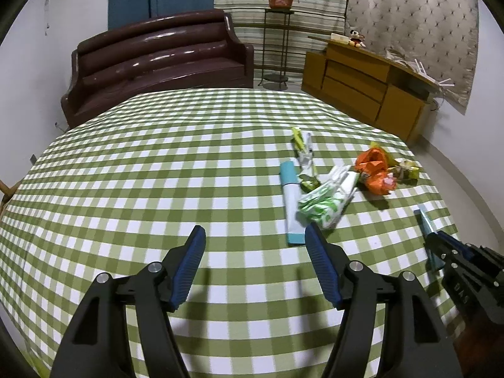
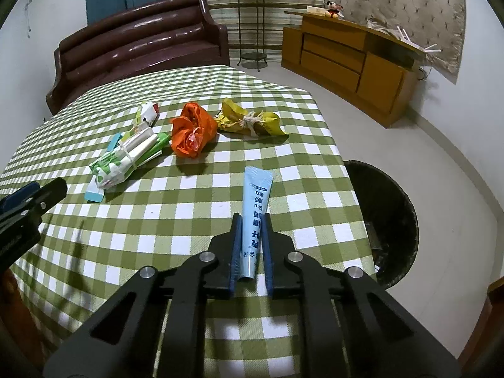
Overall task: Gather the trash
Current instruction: 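Grasp the white-and-green wrapper with the left gripper while the right holds the tube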
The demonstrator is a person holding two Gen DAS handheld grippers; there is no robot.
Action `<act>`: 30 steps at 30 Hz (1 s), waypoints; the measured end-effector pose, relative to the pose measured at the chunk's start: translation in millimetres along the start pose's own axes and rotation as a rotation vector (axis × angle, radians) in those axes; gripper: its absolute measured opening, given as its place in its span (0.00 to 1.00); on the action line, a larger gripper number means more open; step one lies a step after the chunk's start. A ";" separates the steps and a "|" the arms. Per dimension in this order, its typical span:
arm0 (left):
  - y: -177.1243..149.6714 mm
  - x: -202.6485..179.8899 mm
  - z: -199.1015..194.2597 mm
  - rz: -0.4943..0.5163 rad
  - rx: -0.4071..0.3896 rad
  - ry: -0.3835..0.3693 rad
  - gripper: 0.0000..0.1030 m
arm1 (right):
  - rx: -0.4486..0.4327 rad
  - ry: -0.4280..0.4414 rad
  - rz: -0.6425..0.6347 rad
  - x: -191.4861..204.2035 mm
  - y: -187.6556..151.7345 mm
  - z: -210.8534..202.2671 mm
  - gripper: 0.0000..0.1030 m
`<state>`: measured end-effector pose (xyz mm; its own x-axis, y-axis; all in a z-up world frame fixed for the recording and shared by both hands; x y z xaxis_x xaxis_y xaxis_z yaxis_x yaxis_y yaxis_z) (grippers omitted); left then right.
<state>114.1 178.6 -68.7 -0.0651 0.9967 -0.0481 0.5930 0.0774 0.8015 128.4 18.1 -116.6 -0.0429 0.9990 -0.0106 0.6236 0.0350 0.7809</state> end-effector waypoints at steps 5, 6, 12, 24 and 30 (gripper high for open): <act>6.4 -17.6 3.6 0.019 -0.005 -0.036 0.63 | -0.033 0.007 0.006 -6.6 8.2 -5.9 0.11; 7.2 -20.4 4.4 0.024 -0.005 -0.042 0.65 | -0.038 0.006 0.008 -8.6 9.9 -7.0 0.11; 11.4 -43.8 18.5 0.082 0.003 -0.083 0.69 | -0.056 0.007 0.025 -22.1 17.7 -9.4 0.11; 18.7 -67.8 52.2 0.151 0.047 -0.129 0.69 | -0.063 0.020 0.061 -38.8 24.0 -3.0 0.11; 12.4 -77.2 61.9 0.175 0.078 -0.146 0.56 | -0.063 0.021 0.067 -40.3 23.5 -1.8 0.11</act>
<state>176.2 104.1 -91.9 0.1577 0.9875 -0.0027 0.6457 -0.1010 0.7569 143.3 -21.4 -96.6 -0.0193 0.9983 0.0558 0.5755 -0.0346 0.8171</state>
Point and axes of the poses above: each gripper's, at about its wrist camera, not at the fingertips, and z roughly the way its jaws point, x to its left, y to its top, the point moved 8 cm from there along z, roughly the way its jaws point, and after that the axes turned 9 degrees about -x, right-handed, at the moved point
